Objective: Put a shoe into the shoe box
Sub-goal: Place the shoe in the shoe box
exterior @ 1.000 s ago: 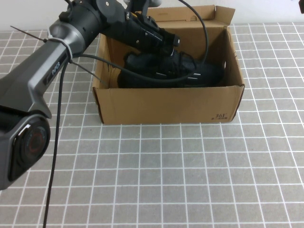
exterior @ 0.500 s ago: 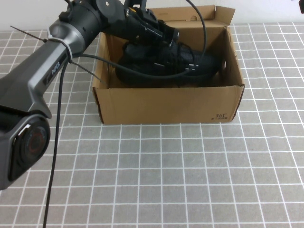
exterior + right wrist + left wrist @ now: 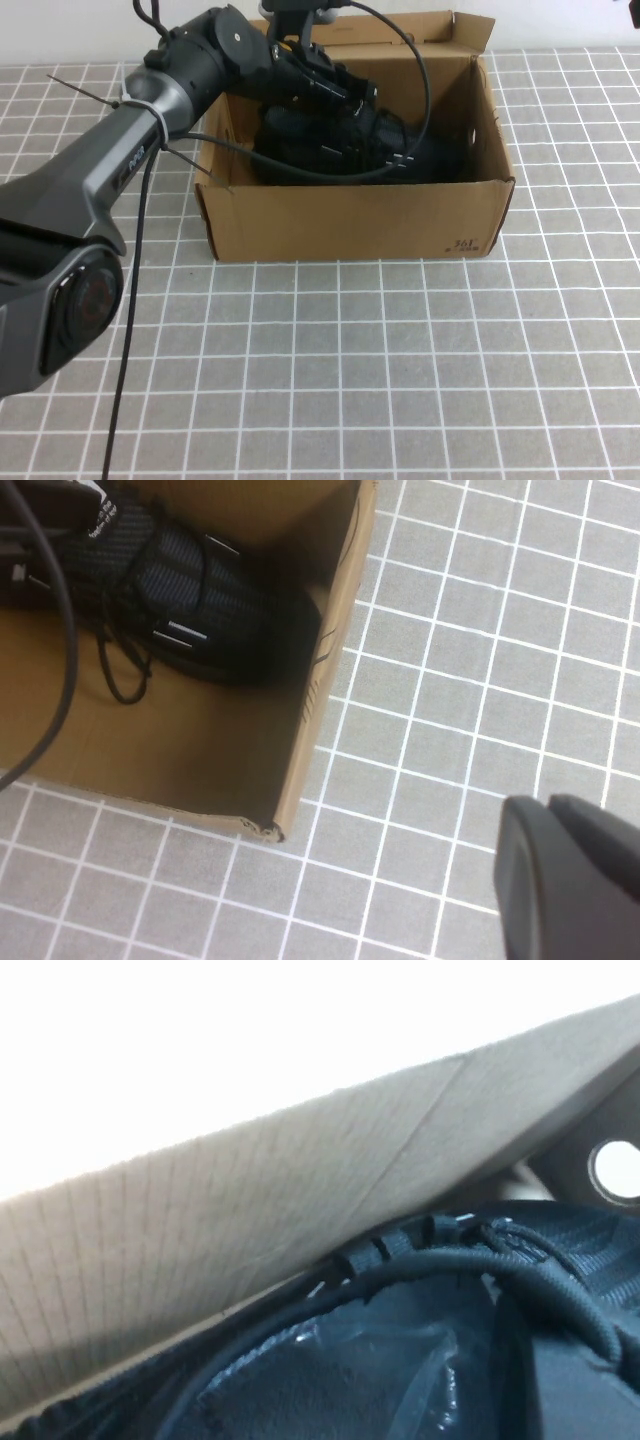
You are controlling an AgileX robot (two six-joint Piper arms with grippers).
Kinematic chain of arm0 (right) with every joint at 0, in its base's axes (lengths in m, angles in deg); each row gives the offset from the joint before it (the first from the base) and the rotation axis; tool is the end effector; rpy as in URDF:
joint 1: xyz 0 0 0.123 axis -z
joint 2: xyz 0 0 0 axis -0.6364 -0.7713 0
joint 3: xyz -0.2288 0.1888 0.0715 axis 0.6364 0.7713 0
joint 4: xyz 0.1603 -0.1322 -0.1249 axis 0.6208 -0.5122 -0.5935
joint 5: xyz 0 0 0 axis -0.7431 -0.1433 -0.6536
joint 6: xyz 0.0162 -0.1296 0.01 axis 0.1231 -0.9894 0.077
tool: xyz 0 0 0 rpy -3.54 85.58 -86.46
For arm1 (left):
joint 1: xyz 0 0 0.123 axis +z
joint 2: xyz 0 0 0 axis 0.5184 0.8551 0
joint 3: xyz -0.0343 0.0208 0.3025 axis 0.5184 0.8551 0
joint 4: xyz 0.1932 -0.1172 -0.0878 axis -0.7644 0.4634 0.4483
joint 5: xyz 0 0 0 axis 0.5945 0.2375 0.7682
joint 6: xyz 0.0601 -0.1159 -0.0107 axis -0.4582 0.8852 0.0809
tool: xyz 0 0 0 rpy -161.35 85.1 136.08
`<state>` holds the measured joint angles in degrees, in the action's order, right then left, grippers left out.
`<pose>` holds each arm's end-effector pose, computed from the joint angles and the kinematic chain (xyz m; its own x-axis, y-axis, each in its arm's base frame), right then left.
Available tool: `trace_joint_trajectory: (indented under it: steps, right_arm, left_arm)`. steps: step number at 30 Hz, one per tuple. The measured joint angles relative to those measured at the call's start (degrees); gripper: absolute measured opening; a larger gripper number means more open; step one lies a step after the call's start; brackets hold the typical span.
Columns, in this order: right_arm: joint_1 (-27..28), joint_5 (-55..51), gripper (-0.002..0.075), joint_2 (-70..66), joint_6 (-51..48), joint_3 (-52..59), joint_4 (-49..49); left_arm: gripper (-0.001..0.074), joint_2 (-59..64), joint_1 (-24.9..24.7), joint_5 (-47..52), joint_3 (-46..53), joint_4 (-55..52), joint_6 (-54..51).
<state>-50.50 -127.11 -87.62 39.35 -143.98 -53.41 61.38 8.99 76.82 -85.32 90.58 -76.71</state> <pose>0.3559 0.0710 0.4262 -0.7426 -0.1720 -0.6472 -0.2201 0.9754 -0.0067 0.5257 -0.2620 0.2384 -0.5737 0.2275 -0.7868 0.5950 0.7759 -0.2096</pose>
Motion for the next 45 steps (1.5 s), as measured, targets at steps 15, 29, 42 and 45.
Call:
trace_joint_trajectory:
  steps: [15, 29, 42, 45]
  right_arm:
    - [0.0, 0.0, -0.0016, 0.0, -0.3, 0.0, 0.0]
    - [0.0, -0.9, -0.0016, 0.0, -2.6, 0.0, 2.7]
    - [0.0, -2.6, -0.0016, 1.6, -2.7, 0.0, 5.8]
    - [0.0, -2.6, -0.0016, 4.6, -3.0, 0.0, 7.1]
  left_arm:
    - [0.0016, 0.0, 0.0, -2.2, 0.0, 3.0, -0.2]
    - [0.0498, -2.4, 0.0, 3.3, 0.0, 1.8, 0.4]
    - [0.0447, -14.6, 0.0, 14.3, -0.1, -12.5, 10.2]
    - [0.0295, -18.0, 0.0, 17.3, -0.4, -12.9, 10.8]
